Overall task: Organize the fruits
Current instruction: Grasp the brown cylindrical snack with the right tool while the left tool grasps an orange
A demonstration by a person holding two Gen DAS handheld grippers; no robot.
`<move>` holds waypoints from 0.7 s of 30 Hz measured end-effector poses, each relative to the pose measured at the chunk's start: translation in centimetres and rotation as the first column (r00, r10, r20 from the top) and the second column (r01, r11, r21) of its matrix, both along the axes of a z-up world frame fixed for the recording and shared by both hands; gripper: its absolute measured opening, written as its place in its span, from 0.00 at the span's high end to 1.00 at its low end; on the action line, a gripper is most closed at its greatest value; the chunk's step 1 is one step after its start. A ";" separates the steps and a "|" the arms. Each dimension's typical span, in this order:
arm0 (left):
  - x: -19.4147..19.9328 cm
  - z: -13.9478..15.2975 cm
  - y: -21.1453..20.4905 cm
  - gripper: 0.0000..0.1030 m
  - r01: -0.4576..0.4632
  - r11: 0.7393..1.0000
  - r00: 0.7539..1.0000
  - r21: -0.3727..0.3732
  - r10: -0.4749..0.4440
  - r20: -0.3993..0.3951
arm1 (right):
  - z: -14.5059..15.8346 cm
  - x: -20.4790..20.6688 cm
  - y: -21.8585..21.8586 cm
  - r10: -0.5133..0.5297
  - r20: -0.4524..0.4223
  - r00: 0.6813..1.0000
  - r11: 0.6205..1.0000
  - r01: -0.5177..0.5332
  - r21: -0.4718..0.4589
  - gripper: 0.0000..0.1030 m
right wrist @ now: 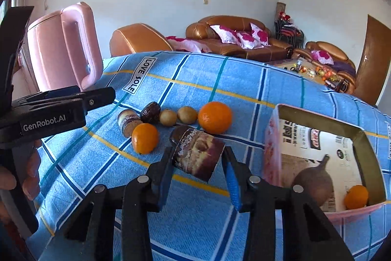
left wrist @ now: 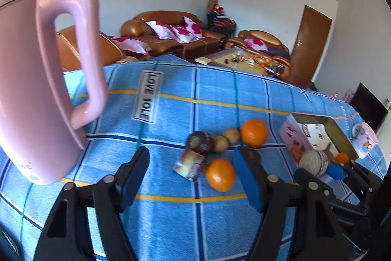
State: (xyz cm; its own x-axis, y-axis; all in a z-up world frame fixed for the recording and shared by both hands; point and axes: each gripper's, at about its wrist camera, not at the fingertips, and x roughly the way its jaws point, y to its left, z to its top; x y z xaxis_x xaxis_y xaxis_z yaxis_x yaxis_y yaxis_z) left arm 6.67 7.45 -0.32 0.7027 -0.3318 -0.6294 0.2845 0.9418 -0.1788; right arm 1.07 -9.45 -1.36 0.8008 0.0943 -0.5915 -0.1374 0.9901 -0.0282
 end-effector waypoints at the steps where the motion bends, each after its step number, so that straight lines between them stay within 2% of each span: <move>1: -0.1 -0.2 -0.6 0.34 0.030 1.000 0.999 -0.003 -0.030 -0.017 | 0.3 -0.4 -0.5 -0.008 0.015 1.000 1.000 0.008 -0.002 0.59; 2: -0.1 -0.4 -1.2 0.35 0.060 0.998 0.998 -0.001 -0.060 -0.031 | 0.5 -0.7 -1.0 -0.009 0.029 1.000 1.000 0.009 0.003 0.59; 4: -0.7 -0.8 -2.4 0.48 0.124 0.992 0.991 0.004 -0.124 -0.046 | 0.9 -0.9 -2.2 -0.016 0.047 0.999 1.000 0.015 0.019 0.59; 7: -1.1 -1.5 -3.9 0.57 0.189 0.982 0.979 0.008 -0.188 -0.080 | 1.3 -0.9 -3.4 -0.034 0.052 0.998 0.998 0.031 0.055 0.59; 10: -0.9 -2.4 -5.0 0.57 0.212 0.977 0.971 0.013 -0.209 -0.113 | 1.4 -0.6 -4.1 -0.047 0.046 0.998 0.996 0.044 0.079 0.59; 12: -1.0 -2.4 -5.3 0.57 0.198 0.980 0.975 0.022 -0.195 -0.103 | 1.3 -0.5 -4.3 -0.048 0.041 0.998 0.995 0.044 0.091 0.59; 15: -0.8 -2.5 -5.1 0.57 0.173 0.985 0.979 -0.009 -0.172 -0.112 | 1.3 -0.5 -4.3 -0.048 0.043 0.998 0.994 0.043 0.104 0.59; 21: -1.0 -2.0 -4.4 0.54 0.108 0.994 0.990 0.034 -0.105 -0.093 | 1.5 -1.1 -4.7 -0.048 0.050 0.998 0.992 0.042 0.115 0.59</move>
